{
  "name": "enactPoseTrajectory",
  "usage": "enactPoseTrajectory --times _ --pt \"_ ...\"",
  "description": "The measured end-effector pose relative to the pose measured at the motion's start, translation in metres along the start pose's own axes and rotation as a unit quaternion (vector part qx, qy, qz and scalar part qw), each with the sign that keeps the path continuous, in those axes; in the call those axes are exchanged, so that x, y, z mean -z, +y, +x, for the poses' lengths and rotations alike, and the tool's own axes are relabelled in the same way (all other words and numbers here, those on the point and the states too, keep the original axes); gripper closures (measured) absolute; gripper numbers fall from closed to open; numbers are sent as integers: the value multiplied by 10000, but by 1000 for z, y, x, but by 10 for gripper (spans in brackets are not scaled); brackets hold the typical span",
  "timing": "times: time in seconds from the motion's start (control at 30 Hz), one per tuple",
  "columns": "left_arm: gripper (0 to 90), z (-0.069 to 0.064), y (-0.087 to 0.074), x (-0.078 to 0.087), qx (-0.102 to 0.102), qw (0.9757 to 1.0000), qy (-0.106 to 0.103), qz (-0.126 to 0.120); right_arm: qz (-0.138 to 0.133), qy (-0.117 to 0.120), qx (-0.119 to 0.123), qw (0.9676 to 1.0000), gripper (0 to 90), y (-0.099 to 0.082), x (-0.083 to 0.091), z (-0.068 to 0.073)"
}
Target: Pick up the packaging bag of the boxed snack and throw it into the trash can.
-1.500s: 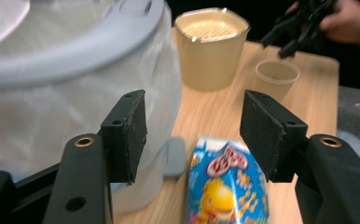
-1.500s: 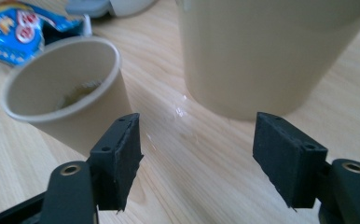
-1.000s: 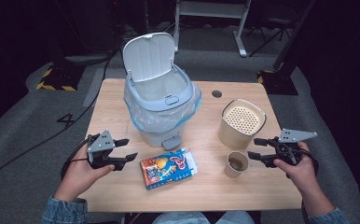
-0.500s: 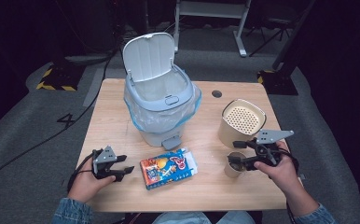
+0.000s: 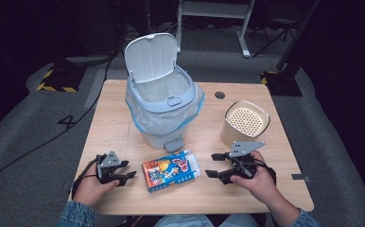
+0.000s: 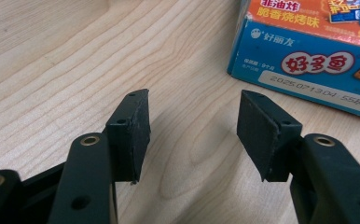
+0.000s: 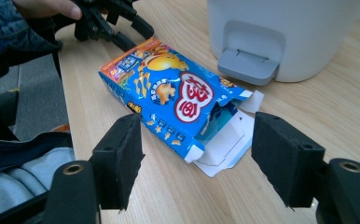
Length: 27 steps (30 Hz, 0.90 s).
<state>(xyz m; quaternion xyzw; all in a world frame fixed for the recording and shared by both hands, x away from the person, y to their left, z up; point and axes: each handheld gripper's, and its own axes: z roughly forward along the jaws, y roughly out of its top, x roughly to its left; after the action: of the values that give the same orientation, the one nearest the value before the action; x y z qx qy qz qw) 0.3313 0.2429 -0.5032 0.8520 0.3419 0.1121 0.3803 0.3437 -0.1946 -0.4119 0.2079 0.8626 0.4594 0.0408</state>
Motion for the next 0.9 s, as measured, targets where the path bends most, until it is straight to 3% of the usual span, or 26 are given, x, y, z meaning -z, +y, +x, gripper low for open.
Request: enactPoseTrajectory --times 0.1,0.2,0.47,0.6,0.9 --pt "433 -1 1 -2 -40 10000 46 20 81 -14 40 10000 341 -1 -7 3" --pt "413 -3 3 -4 -206 9997 144 69 211 -18 98 9997 341 -2 -18 9" --pt "410 -5 4 -5 -210 9996 158 79 601 -94 220 9979 332 -6 -53 19" --pt "410 -9 7 -8 -216 9996 152 69 726 -224 259 9968 299 -12 -73 15" --pt "411 -14 10 -13 -163 9997 178 71 938 -301 264 9948 269 -23 -92 9"
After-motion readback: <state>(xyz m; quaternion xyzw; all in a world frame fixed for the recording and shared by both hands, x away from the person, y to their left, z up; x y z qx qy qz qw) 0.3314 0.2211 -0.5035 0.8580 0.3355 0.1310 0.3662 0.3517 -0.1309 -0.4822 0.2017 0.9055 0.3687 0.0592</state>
